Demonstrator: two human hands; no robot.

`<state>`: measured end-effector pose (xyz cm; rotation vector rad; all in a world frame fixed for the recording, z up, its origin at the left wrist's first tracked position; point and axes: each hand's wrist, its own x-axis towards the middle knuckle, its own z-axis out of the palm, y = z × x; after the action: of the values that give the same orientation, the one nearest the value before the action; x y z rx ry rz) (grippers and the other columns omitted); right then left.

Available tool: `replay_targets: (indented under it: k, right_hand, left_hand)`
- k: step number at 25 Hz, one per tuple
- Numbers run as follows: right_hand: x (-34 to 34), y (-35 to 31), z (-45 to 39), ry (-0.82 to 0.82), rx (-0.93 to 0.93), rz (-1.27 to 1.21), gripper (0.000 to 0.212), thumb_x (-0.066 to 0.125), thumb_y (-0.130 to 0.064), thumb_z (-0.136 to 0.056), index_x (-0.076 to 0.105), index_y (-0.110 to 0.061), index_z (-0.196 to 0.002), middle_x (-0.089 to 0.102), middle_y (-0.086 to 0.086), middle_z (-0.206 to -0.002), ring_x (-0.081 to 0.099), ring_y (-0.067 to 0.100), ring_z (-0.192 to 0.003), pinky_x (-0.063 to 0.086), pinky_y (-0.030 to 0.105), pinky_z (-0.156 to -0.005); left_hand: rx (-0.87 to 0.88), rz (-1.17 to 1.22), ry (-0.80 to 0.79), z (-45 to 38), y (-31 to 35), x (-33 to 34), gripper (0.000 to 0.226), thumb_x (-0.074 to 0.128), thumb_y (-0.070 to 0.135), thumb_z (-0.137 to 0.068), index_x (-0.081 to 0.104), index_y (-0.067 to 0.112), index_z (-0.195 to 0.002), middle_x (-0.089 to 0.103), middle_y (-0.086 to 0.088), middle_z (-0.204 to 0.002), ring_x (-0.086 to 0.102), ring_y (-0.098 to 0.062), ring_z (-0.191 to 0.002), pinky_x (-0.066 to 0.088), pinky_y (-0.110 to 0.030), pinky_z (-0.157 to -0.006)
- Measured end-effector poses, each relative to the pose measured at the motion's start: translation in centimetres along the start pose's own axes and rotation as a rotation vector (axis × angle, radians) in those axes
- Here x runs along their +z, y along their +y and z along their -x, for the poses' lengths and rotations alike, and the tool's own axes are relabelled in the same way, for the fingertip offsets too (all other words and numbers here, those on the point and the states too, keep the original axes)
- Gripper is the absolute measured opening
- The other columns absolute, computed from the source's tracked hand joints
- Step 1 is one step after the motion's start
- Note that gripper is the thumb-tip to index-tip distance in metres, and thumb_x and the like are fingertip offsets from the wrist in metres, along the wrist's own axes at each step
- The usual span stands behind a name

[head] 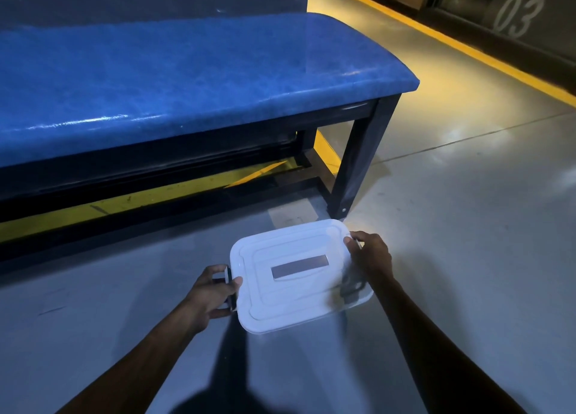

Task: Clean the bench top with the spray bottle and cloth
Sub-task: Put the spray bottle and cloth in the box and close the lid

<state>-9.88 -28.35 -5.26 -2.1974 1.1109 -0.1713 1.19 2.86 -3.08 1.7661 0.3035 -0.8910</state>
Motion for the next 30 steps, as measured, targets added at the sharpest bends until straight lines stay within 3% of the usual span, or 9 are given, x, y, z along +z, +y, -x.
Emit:
replay_targets:
  k: [3,6,10,12,14,17,20,24,30]
  right_hand:
    - [-0.2,-0.7,-1.1,-0.072,0.044,0.065,0.034,0.057,-0.040,-0.097,0.067,-0.020,-0.123,0.064,0.013,-0.131,0.060,0.034,-0.117,0.043,0.040,-0.103]
    - [-0.5,-0.2,-0.8,-0.157,0.170,0.048,0.063,0.050,-0.063,-0.092,0.056,-0.014,-0.132,0.065,0.013,-0.132,0.061,0.036,-0.119,0.044,0.042,-0.104]
    - [-0.6,2.7,-1.5,-0.256,0.200,0.144,0.120,0.008,-0.106,-0.052,0.073,-0.011,-0.085,0.075,0.011,-0.097,0.070,0.030,-0.094,0.054,0.043,-0.096]
    - [-1.1,2.6,-1.3,-0.268,0.173,0.093,0.099,0.019,-0.101,-0.066,0.070,-0.016,-0.072,0.074,0.007,-0.087,0.071,0.026,-0.086,0.057,0.046,-0.095]
    - [-1.7,2.0,-0.3,-0.200,0.199,-0.112,0.052,0.048,-0.065,-0.094,0.067,-0.020,-0.074,0.071,0.004,-0.086,0.068,0.020,-0.081,0.059,0.044,-0.088]
    - [-3.1,2.8,0.4,-0.261,0.313,-0.528,0.019,0.060,-0.020,-0.096,0.074,-0.008,-0.094,0.071,0.012,-0.095,0.067,0.023,-0.084,0.058,0.032,-0.072]
    - [-3.5,3.8,0.7,-0.348,0.255,-0.575,0.020,0.061,-0.010,-0.096,0.076,-0.011,-0.109,0.074,0.016,-0.102,0.069,0.023,-0.089,0.058,0.029,-0.075]
    - [-3.2,3.1,0.2,-0.382,0.195,-0.539,0.021,0.065,-0.008,-0.096,0.068,0.002,-0.114,0.072,0.026,-0.106,0.068,0.030,-0.090,0.060,0.033,-0.076]
    - [-1.2,2.9,-0.9,-0.286,0.061,-0.227,0.028,0.068,-0.016,-0.095,0.067,0.009,-0.108,0.073,0.025,-0.088,0.062,0.022,-0.062,0.054,0.015,-0.051]
  left_hand:
    - [-0.014,0.002,0.015,-0.3,0.3,0.3,0.041,0.073,0.013,-0.091,0.051,0.020,-0.124,0.071,-0.016,-0.111,0.068,-0.026,-0.085,0.061,-0.039,-0.066]
    - [-0.032,-0.095,-0.003,-0.3,0.0,0.1,0.028,0.068,0.024,-0.094,0.060,0.010,-0.117,0.071,-0.015,-0.101,0.068,-0.027,-0.084,0.064,-0.043,-0.070]
    - [0.018,-0.133,-0.007,0.3,-0.3,0.4,0.027,0.063,0.028,-0.098,0.068,0.003,-0.103,0.074,-0.016,-0.098,0.070,-0.029,-0.087,0.065,-0.040,-0.073]
    - [0.031,-0.105,0.000,0.7,0.0,0.7,0.028,0.061,0.029,-0.099,0.067,0.001,-0.097,0.072,-0.013,-0.091,0.068,-0.024,-0.079,0.063,-0.034,-0.067]
    - [0.012,-0.071,-0.013,0.8,0.2,0.8,0.033,0.055,0.033,-0.101,0.066,0.003,-0.092,0.069,-0.011,-0.083,0.066,-0.023,-0.077,0.063,-0.036,-0.071]
    - [-0.020,0.009,-0.021,0.7,0.1,0.0,0.023,0.053,0.023,-0.103,0.067,0.006,-0.096,0.069,-0.012,-0.089,0.066,-0.026,-0.089,0.061,-0.044,-0.084]
    - [-0.018,0.015,-0.039,0.4,-0.5,-0.6,0.008,0.060,0.012,-0.099,0.065,0.006,-0.101,0.072,-0.012,-0.093,0.069,-0.027,-0.092,0.060,-0.047,-0.088]
    - [0.005,-0.020,0.004,-0.3,-0.8,-1.0,0.026,0.069,0.014,-0.094,0.063,-0.004,-0.111,0.070,-0.020,-0.104,0.067,-0.029,-0.094,0.063,-0.043,-0.073]
    - [0.033,-0.073,0.043,-1.1,-1.1,-0.3,0.012,0.067,0.015,-0.095,0.060,0.005,-0.099,0.069,-0.016,-0.100,0.067,-0.027,-0.090,0.060,-0.037,-0.065]
